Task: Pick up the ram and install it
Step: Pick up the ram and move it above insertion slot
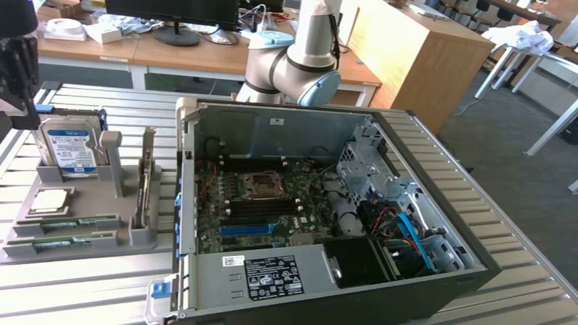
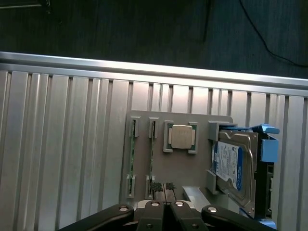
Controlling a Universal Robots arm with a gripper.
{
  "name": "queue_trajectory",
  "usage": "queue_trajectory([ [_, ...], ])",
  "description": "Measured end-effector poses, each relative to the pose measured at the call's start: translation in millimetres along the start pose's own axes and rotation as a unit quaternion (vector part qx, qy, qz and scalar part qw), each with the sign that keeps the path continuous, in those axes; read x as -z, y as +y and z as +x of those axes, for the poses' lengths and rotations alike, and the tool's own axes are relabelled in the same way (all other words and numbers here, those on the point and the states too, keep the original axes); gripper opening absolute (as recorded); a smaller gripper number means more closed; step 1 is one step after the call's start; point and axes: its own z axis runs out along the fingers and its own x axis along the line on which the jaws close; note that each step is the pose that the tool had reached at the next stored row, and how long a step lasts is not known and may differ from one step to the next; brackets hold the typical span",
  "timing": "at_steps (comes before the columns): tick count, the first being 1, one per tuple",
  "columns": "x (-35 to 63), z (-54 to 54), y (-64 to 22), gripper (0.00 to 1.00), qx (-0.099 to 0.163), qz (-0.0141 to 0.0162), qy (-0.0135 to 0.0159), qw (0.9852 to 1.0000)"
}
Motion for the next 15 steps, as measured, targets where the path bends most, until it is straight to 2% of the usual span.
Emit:
queue_trajectory([
  [15,0.0,0.6,-4.8,0.10,-0.005,0.0001,-0.0002,1.0000],
])
